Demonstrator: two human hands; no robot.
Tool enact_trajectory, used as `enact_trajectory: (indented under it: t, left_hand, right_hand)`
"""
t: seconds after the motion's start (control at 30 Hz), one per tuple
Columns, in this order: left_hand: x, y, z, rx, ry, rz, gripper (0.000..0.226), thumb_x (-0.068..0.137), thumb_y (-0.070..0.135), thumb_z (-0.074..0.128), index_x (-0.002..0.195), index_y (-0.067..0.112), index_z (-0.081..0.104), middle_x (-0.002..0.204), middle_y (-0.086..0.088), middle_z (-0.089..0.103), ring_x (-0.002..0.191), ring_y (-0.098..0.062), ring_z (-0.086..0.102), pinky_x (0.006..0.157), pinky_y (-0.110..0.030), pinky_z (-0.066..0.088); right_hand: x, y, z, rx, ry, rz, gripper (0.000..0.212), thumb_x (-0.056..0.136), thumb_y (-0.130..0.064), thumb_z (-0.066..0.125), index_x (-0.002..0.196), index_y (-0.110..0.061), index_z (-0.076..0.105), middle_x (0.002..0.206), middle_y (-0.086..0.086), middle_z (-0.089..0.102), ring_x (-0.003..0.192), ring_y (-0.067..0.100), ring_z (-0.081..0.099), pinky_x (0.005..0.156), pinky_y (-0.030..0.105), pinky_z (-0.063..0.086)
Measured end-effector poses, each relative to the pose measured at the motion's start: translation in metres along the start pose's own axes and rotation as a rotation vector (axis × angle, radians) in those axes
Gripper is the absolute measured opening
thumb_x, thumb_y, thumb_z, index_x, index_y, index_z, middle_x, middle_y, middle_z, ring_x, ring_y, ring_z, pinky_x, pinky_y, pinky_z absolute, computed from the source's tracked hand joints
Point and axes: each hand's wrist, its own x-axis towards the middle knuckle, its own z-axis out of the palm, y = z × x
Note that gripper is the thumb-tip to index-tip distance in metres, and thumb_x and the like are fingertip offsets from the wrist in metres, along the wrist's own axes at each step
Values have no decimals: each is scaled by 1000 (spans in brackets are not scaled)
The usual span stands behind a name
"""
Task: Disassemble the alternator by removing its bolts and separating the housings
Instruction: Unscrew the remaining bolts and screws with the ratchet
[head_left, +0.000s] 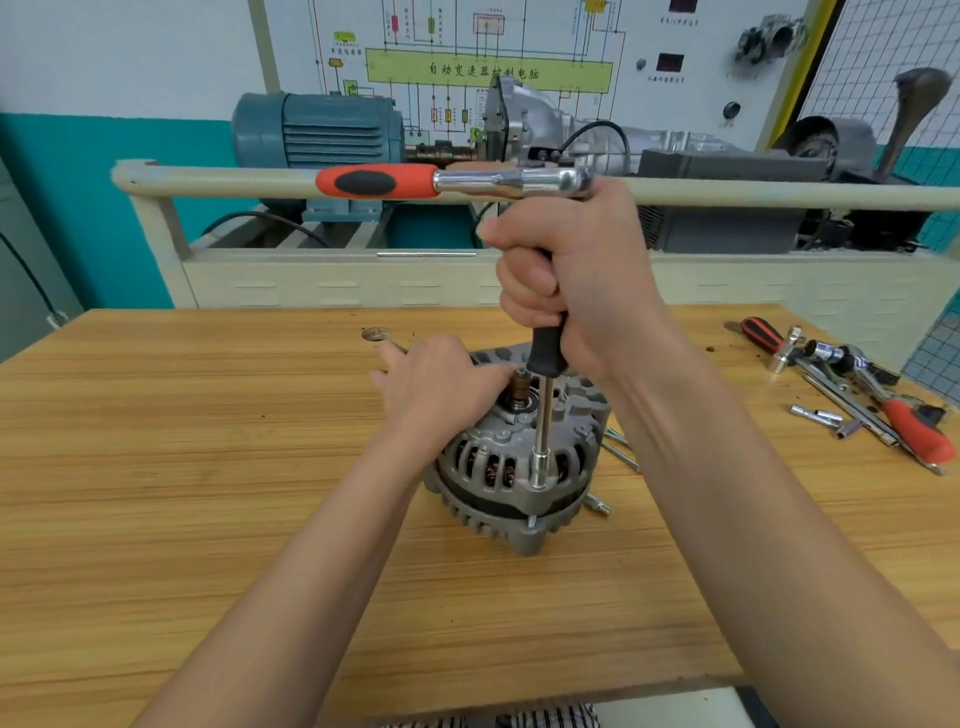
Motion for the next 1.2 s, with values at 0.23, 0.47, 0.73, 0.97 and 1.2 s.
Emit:
enact_trajectory:
  t: [0.23,0.47,0.73,0.97,1.2]
  left_hand:
    - [10,-5,1,-7,-46,65,42,82,56,53,97,19,63,78,0,45,118,-33,33,81,-42,29]
    - [12,-5,-4,-18,-118,151,40,85,57,59,112,27,60,116,-4,57,126,-29,30,91,-40,26]
    - [-87,31,-14,-280,288,700,12,88,22,58,96,22,67,93,11,57,87,-5,53,80,-19,45]
    - [-105,71,63,449,-408,768,32,90,-5,43,118,2,57,124,-17,51,115,-31,50,95,-39,46]
    - [-88,74,117,673,-350,523,39,91,-3,48,130,-1,49,133,-23,43,122,-35,44,91,-40,49]
  right_hand:
    - [-4,-4,-1,43,30,-22,56,86,11,50,40,-20,52,32,-6,33,26,8,22,36,13,21]
    - [-15,-37,-27,151,275,-132,28,86,6,52,63,-11,55,35,-6,33,30,9,22,37,16,21]
    - [-45,-52,-53,-13,523,-261,21,83,9,53,79,-8,64,36,-5,34,31,12,22,40,18,21]
    - [-72,-53,-79,-123,679,-293,24,80,10,53,80,-11,64,37,-5,39,31,11,28,39,18,24]
    - [-85,-49,-100,-110,735,-264,25,81,10,54,96,-4,68,37,-5,41,31,10,29,39,17,25]
